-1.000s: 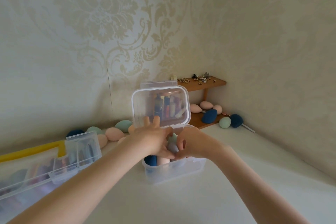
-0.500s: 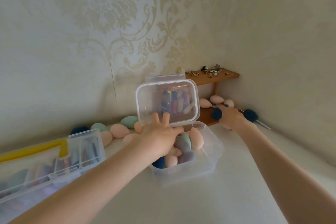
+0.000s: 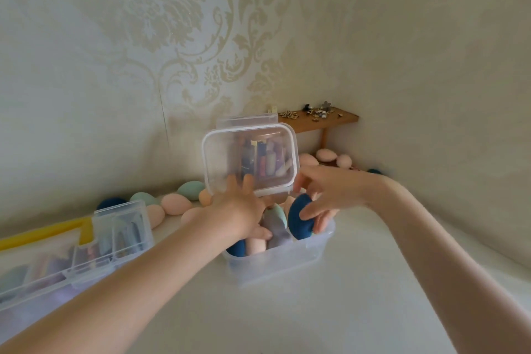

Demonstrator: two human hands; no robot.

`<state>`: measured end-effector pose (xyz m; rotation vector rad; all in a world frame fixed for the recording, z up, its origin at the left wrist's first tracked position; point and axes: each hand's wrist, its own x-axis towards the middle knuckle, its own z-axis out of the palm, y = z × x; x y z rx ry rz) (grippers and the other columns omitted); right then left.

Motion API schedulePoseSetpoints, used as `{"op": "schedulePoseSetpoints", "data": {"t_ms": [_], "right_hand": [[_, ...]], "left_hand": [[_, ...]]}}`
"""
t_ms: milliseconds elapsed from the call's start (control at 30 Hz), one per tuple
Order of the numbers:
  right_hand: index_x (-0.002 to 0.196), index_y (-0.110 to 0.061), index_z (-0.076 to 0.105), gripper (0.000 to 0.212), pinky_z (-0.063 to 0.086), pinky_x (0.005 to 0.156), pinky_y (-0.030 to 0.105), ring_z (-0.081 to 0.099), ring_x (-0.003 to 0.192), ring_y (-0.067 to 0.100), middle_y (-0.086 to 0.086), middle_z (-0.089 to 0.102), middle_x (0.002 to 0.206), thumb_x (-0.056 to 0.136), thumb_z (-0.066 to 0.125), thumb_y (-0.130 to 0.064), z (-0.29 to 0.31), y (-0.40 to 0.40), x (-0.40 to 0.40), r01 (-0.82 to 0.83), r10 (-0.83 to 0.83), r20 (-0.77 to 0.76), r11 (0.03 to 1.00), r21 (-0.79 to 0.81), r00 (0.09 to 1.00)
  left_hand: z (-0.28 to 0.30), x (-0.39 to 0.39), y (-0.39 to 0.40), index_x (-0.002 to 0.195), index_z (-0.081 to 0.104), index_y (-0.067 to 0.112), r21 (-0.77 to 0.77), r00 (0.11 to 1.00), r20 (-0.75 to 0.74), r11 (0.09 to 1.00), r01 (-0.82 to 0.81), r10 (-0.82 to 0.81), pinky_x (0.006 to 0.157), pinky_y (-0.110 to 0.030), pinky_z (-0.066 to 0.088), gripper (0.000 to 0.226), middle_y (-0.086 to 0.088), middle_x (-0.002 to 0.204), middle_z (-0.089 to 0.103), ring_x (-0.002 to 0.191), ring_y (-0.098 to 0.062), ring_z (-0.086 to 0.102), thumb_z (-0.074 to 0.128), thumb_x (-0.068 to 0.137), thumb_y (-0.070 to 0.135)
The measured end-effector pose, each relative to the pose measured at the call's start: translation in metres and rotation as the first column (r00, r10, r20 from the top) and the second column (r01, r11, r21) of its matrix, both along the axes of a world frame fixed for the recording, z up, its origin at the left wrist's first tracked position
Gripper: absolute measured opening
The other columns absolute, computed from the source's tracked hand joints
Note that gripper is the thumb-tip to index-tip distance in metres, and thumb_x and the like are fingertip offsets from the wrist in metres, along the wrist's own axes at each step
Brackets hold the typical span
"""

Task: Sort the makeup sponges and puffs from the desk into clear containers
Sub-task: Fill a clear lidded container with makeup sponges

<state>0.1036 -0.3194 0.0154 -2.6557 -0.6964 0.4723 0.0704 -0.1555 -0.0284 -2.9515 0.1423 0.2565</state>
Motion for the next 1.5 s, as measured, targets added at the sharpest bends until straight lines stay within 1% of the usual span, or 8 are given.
{"op": "schedulePoseSetpoints", "data": {"t_ms": [433, 633, 800, 933, 1133, 1267, 1367, 1500], "right_hand": [[0.11, -0.018, 0.057, 0.026, 0.048, 0.067, 0.024, 0.062, 0.077, 0.015, 0.005, 0.064, 0.112, 0.087, 0.056, -0.006, -0.02, 0.016, -0.01, 0.007, 0.006, 0.159, 0.997, -0.082, 0.987], [0.098, -0.01, 0.06, 0.021, 0.057, 0.079, 0.042, 0.068, 0.06, 0.021, 0.007, 0.065, 0.07, 0.088, 0.049, 0.004, -0.01, -0.014, 0.049, 0.46, -0.512, -0.06, 0.705, 0.54, 0.857], [0.147, -0.018, 0.021, 0.06, 0.041, 0.042, 0.023, 0.055, 0.077, 0.029, 0.022, 0.05, 0.129, 0.092, 0.04, -0.001, -0.065, -0.039, 0.084, 0.584, -0.573, 0.154, 0.811, -0.032, 0.805], [0.138, -0.011, 0.035, 0.047, 0.049, 0.075, 0.039, 0.054, 0.098, 0.037, 0.024, 0.034, 0.139, 0.091, 0.037, -0.004, -0.081, -0.041, 0.099, 0.599, -0.569, 0.218, 0.793, -0.109, 0.793], [0.093, -0.014, 0.047, 0.025, 0.04, 0.065, 0.03, 0.051, 0.084, 0.027, 0.005, 0.054, 0.089, 0.083, 0.066, -0.025, -0.041, -0.03, 0.079, 0.536, -0.682, 0.278, 0.714, 0.45, 0.676], [0.11, -0.004, 0.051, 0.039, 0.048, 0.049, 0.018, 0.055, 0.054, 0.011, 0.008, 0.063, 0.084, 0.078, 0.071, -0.017, 0.0, -0.009, 0.036, 0.313, -0.13, -0.29, 0.548, 0.776, 0.948], [0.109, -0.005, 0.058, 0.034, 0.054, 0.062, 0.017, 0.063, 0.066, 0.011, 0.012, 0.068, 0.096, 0.08, 0.065, -0.02, -0.005, 0.001, 0.015, 0.104, 0.396, -0.454, 0.652, 0.751, 0.798], [0.118, -0.01, 0.058, 0.059, 0.051, 0.09, 0.021, 0.061, 0.101, 0.015, 0.004, 0.064, 0.111, 0.07, 0.067, -0.043, -0.034, 0.019, 0.014, -0.047, 0.423, -0.556, 0.823, 0.566, 0.716]], "left_hand": [[-0.001, 0.003, -0.006, 0.138, 0.031, 0.033, 0.045, 0.999, -0.003, 0.998, -0.033, 0.033, 0.105, -0.046, 0.034, 0.063, -0.013, 0.137, 0.022, 0.123, -0.039, 0.024, 0.045, 0.083, 0.063], [0.0, 0.001, -0.004, 0.135, 0.033, 0.031, 0.037, 1.0, 0.0, 0.999, -0.002, 0.002, 0.103, -0.046, 0.035, 0.055, -0.012, 0.134, 0.023, 0.122, -0.037, 0.025, 0.044, 0.087, 0.058], [-0.001, -0.002, -0.005, 0.133, 0.035, 0.032, 0.013, 1.0, 0.028, 1.0, 0.001, -0.002, 0.096, -0.044, 0.039, 0.052, -0.011, 0.132, 0.022, 0.124, -0.035, 0.023, 0.045, 0.088, 0.055], [-0.002, -0.003, -0.005, 0.135, 0.032, 0.031, 0.031, 0.999, 0.046, 1.0, 0.003, -0.004, 0.092, -0.043, 0.039, 0.052, -0.01, 0.133, 0.021, 0.123, -0.035, 0.023, 0.043, 0.089, 0.054], [-0.003, -0.003, -0.005, 0.135, 0.031, 0.032, 0.036, 1.0, 0.025, 0.999, -0.007, 0.006, 0.093, -0.044, 0.039, 0.05, -0.009, 0.136, 0.019, 0.125, -0.036, 0.021, 0.041, 0.091, 0.053], [-0.004, -0.004, -0.003, 0.138, 0.028, 0.033, 0.073, 1.0, 0.03, 0.997, -0.01, 0.007, 0.097, -0.045, 0.036, 0.055, -0.012, 0.143, 0.015, 0.131, -0.038, 0.017, 0.037, 0.09, 0.058], [-0.008, -0.004, 0.001, 0.142, 0.024, 0.032, 0.05, 0.999, 0.048, 0.999, 0.021, -0.023, 0.1, -0.046, 0.035, 0.062, -0.012, 0.143, 0.018, 0.129, -0.037, 0.02, 0.036, 0.088, 0.061], [-0.008, -0.001, 0.013, 0.139, 0.019, 0.033, -0.064, 0.999, 0.015, 0.997, -0.047, 0.048, 0.107, -0.043, 0.03, 0.085, -0.006, 0.125, 0.029, 0.119, -0.027, 0.03, 0.034, 0.07, 0.081]]}}
